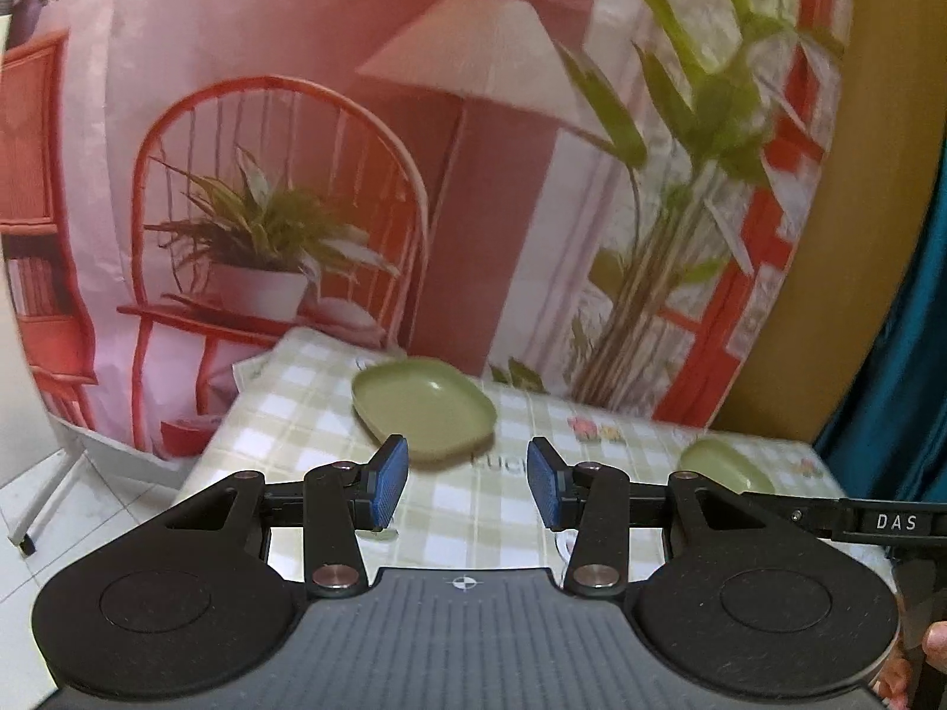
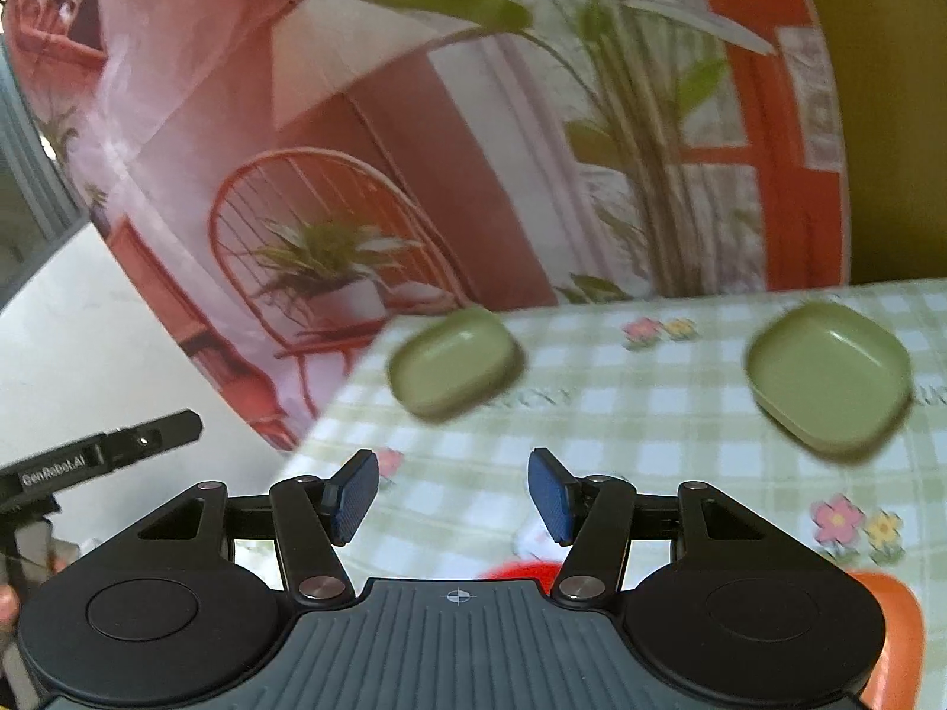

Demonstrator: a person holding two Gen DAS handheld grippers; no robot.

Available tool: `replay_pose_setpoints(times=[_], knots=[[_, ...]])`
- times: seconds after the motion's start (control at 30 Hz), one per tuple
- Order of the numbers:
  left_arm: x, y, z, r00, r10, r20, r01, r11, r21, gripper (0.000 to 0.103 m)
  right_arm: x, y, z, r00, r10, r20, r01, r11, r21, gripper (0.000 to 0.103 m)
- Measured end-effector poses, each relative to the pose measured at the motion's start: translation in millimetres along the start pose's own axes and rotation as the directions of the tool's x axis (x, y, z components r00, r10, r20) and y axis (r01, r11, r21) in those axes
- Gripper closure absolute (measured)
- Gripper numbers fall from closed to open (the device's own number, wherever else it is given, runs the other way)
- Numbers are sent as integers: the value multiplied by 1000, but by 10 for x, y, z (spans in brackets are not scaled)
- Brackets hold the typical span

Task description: Organize plates and bowls

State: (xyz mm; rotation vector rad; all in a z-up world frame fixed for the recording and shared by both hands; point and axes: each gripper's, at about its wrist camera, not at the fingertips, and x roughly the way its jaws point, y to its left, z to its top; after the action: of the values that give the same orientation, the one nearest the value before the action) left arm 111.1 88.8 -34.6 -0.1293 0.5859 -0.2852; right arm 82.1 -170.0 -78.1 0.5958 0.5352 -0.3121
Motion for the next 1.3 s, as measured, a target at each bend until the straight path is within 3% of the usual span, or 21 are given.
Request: replay_pose_setpoints(times=[0.5,0.63,0.73,0.9,1.03,1.3], knots=[[81,613,551,987,151,52,-151,988,2,57,739,808,829,997,75,31,-71,990,-124,50],[206,676,683,980,185,68,-190,980,62,56,988,875,1038,997,67,42,-59,985,-164,50],[390,697,750,977,201,65,-207,974,91,56,1195,854,1156,998,43,51,-33,982,-184,50],[850,783,790,983,179,27,-181,982,55,56,1616,708,1251,999,-19,34,26,975,-221,55],[1248,855,732,986,167,-13,-167,985,45,56,2022,584,1259,996,-90,-9,82,942,-325,58],[2047,966,536,981,166,-102,-164,986,25,57,2692,270,1148,985,-146,-91,96,905,-415,59]])
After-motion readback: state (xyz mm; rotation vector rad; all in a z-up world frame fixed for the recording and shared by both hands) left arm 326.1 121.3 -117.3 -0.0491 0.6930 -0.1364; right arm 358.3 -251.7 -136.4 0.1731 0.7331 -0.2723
